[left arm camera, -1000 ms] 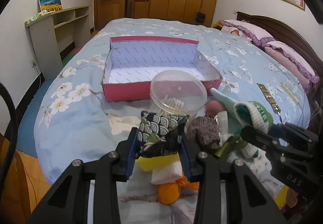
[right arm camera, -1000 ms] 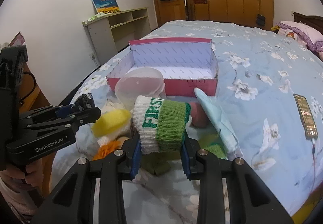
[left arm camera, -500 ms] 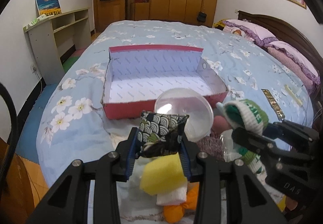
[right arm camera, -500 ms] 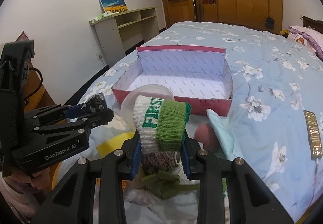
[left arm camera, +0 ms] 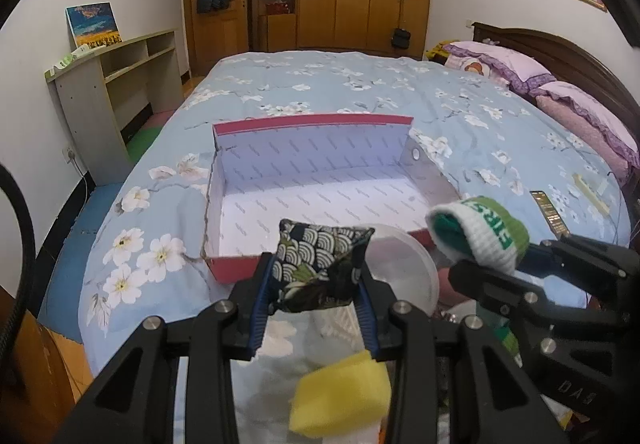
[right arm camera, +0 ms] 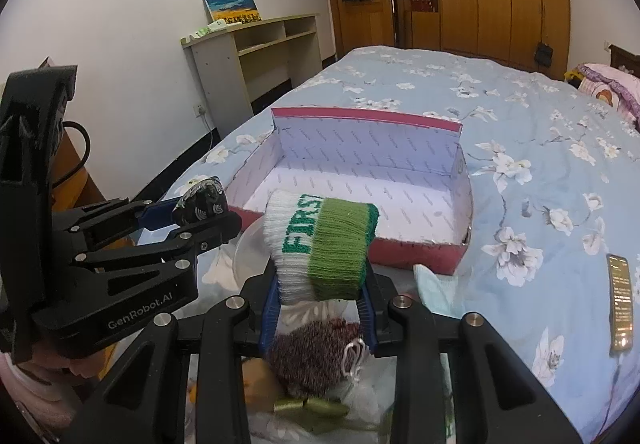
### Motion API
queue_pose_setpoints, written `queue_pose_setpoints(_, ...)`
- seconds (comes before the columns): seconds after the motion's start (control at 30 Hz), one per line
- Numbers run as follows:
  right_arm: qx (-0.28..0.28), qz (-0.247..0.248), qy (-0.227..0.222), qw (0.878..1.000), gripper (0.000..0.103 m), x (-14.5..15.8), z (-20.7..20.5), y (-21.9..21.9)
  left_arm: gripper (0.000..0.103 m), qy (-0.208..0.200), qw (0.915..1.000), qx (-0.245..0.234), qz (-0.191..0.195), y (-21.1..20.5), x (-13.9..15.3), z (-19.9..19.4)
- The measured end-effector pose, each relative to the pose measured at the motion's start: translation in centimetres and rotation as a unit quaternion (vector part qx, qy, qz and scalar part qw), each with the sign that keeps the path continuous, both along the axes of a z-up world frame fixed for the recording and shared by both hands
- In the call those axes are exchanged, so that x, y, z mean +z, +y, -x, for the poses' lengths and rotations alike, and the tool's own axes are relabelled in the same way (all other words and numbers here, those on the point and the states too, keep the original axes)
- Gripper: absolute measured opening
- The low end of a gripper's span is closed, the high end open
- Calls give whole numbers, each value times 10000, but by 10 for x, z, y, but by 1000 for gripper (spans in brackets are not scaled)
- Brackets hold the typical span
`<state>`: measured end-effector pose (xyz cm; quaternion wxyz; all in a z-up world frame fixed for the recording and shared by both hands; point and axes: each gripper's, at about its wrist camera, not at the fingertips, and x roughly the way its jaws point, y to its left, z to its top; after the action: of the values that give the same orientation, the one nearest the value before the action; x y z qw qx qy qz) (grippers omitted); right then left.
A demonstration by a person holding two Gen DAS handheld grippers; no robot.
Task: Organize soft objects
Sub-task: 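Carry the pouch and wristband with both tools over the pink shoebox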
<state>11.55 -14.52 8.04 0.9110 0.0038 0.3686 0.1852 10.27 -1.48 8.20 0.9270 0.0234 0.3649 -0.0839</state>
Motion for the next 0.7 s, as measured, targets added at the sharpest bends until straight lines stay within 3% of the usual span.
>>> queue_pose_setpoints(0.7, -124, 147, 234, 9995, 34, -4, -76, 0, 39, 256, 9997, -33, -29, -2, -10, -80)
